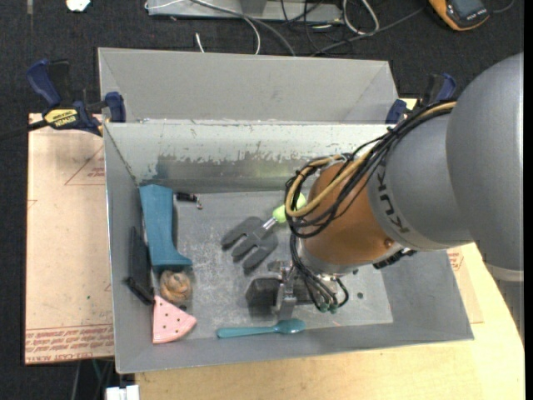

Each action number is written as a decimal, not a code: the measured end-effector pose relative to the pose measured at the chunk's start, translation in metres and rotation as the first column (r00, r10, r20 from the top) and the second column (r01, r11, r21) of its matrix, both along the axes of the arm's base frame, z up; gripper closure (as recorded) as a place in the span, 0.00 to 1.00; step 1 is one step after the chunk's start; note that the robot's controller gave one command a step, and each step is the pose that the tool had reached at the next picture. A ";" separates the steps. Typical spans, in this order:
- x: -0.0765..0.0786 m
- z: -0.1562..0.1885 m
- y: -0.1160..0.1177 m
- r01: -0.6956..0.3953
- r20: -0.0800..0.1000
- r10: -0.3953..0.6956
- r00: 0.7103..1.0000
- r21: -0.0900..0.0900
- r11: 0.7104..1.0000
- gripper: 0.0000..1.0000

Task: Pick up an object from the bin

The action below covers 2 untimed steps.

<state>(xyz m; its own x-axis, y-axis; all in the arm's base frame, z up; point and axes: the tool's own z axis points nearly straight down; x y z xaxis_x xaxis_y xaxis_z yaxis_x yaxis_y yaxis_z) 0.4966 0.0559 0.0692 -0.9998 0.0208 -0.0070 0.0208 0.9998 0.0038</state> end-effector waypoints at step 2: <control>-0.003 0.014 0.000 0.000 -0.013 0.000 1.000 -0.001 1.000 1.00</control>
Offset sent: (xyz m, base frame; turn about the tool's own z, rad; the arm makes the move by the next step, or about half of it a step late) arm 0.0002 -0.0002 0.1193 0.0000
